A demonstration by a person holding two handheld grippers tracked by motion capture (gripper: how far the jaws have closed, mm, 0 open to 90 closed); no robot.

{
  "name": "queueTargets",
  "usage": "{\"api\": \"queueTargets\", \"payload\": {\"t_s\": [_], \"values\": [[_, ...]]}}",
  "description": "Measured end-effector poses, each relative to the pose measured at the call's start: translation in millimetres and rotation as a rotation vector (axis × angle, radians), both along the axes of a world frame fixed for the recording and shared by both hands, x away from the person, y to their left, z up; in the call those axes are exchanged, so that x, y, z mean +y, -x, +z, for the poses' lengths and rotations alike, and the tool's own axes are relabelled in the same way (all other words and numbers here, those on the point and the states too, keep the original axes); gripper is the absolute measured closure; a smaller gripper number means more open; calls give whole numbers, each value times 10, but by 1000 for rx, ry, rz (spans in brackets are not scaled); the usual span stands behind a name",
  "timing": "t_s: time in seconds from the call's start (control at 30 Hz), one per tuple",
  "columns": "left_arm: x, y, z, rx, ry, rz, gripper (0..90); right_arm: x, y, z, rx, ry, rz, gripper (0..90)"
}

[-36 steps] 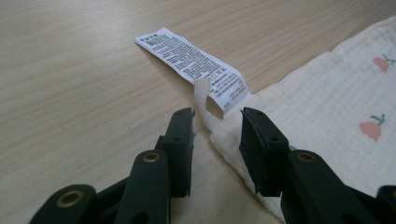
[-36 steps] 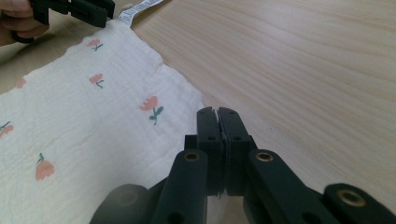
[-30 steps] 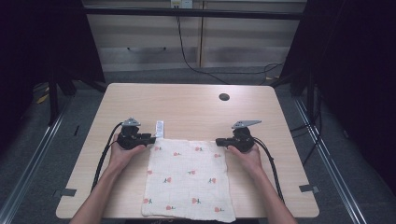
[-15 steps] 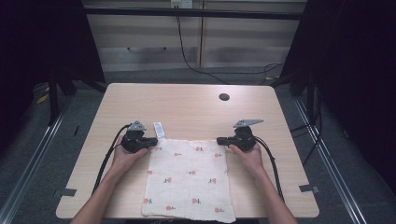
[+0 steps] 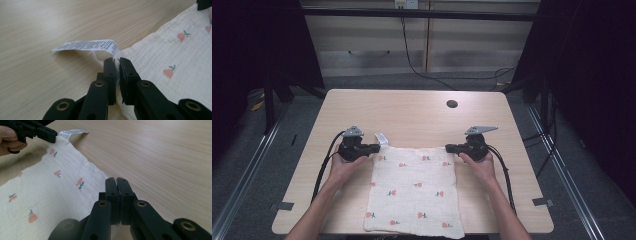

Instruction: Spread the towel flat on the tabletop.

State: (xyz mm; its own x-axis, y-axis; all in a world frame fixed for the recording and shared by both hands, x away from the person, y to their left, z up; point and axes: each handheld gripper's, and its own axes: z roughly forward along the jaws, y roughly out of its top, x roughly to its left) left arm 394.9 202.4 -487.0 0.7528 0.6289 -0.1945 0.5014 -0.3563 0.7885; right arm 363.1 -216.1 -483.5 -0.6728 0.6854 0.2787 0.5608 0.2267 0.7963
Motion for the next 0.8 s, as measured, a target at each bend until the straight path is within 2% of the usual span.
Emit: {"api": "queueTargets", "payload": {"t_s": [0.1,0.2,0.33,0.43,0.53,0.63,0.73,0.8], "values": [[8,14,73,-15,19,4,845,-27,3,30,-9,-6,-3,886],[14,20,144,-24,67,31,845,-51,3,71,-19,-11,-6,885],[-20,32,237,-46,63,8,845,-64,-3,147,-32,-20,-13,886],[-6,45,316,-63,85,11,845,-71,-18,223,-45,-12,-14,886],[-4,38,362,-68,56,5,845,-84,-36,324,-63,-10,-17,886],[32,13,430,-75,82,21,845,-100,-53,415,-80,-14,-19,885],[47,-1,526,-92,87,22,845,-110,-98,507,-91,0,-13,885],[46,-3,594,-106,92,25,846,-121,-113,561,-98,-11,-16,886]]}}
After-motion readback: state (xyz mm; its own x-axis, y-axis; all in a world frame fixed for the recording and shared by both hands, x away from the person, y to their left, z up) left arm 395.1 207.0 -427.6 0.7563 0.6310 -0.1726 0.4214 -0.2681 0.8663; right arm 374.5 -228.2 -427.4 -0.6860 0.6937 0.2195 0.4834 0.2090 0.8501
